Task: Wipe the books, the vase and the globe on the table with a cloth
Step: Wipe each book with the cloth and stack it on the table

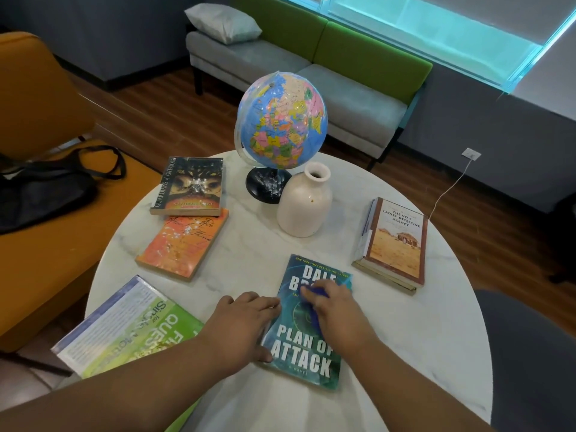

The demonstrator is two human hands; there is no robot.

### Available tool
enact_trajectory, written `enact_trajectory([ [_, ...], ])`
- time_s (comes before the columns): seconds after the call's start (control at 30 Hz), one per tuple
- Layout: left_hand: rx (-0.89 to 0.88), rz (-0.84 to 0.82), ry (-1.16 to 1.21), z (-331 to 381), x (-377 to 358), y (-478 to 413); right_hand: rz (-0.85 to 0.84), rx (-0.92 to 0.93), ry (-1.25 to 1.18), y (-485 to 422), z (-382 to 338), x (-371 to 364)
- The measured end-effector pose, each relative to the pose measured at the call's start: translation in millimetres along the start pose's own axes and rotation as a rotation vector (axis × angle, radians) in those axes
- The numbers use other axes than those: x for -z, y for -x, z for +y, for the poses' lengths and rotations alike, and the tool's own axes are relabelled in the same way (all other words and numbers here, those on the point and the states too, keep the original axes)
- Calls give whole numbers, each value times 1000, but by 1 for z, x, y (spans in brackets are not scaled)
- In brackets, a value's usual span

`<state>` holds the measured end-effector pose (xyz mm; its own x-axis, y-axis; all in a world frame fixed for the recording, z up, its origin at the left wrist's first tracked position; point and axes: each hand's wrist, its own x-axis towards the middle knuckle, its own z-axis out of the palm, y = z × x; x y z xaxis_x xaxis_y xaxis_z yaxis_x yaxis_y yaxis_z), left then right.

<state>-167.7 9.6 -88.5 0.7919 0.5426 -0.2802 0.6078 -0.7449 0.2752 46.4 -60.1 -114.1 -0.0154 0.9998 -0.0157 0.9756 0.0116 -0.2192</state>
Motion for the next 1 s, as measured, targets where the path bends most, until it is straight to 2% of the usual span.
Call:
enact_trajectory([
  [0.07,2,0,4,1,0,0,91,-131,97,-16,6,5],
  [0.1,4,0,5,1,0,0,115,-196,67,-20,4,5],
  [0.17,10,-7,11,0,0,1,-51,-217,14,-25,-11,2],
  [0.2,12,-10,12,1,1,0,-97,-148,56,-23,-19,0],
  [0.33,17,-22,22,1,1,0,-90,115,37,-34,-14,-8],
  [0.37,16,-22,22,1,1,0,-76,56,-30,-42,-12,-4],
  [0.47,18,-29,16,2,2,2,67,-74,45,-67,-5,7],
  [0.5,24,-35,16,2,2,2,66,-156,-23,-69,-5,9],
  [0.57,37,-41,22,3,3,3,-55,-261,-129,-68,-10,6],
  [0.67,60,-40,40,6,3,5,-121,-159,28,-38,-24,4],
  [0.77,148,-49,113,9,-1,5,-112,-42,17,8,-30,-6],
  [1.0,412,-146,373,17,-6,-1,-116,-27,3,78,-46,-12],
])
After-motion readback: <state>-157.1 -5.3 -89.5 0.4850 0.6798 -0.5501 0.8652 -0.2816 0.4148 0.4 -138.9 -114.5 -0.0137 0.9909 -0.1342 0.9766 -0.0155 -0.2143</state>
